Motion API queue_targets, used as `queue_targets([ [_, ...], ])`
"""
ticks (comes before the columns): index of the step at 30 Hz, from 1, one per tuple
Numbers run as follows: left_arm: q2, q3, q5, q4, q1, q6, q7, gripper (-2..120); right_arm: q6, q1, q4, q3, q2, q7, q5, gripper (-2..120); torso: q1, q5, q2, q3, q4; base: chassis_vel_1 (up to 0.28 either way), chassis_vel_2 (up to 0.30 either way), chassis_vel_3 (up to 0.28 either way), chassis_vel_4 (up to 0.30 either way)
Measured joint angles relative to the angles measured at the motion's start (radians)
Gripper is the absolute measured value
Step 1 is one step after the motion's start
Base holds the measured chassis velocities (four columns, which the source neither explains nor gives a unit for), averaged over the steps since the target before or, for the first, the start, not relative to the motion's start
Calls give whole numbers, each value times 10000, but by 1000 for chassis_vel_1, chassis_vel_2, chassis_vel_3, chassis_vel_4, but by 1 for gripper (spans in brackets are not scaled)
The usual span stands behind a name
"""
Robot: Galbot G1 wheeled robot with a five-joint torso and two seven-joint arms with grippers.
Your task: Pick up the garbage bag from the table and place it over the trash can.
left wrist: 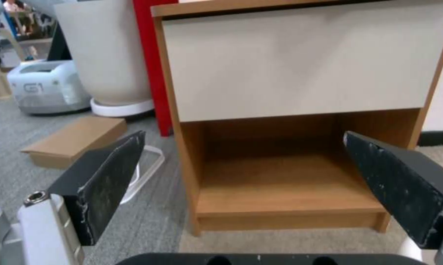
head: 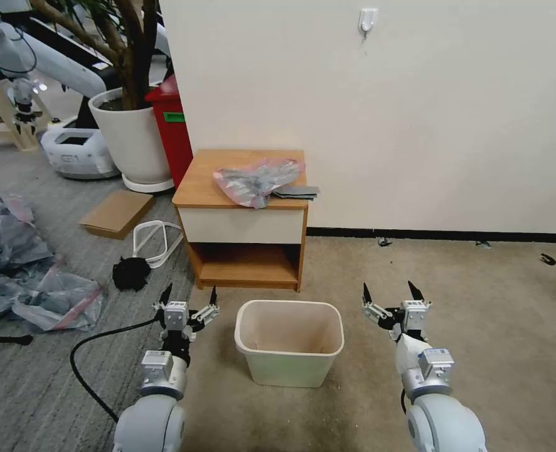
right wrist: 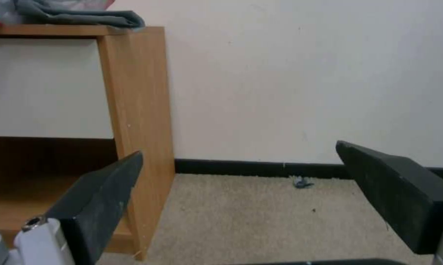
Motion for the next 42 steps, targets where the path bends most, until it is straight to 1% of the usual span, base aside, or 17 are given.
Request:
queue_targets([
  [42,0,0,0,0,1,0,0,100,0,0,1,0,0,0,0,100,0,0,0,0,0,0,0,0,0],
])
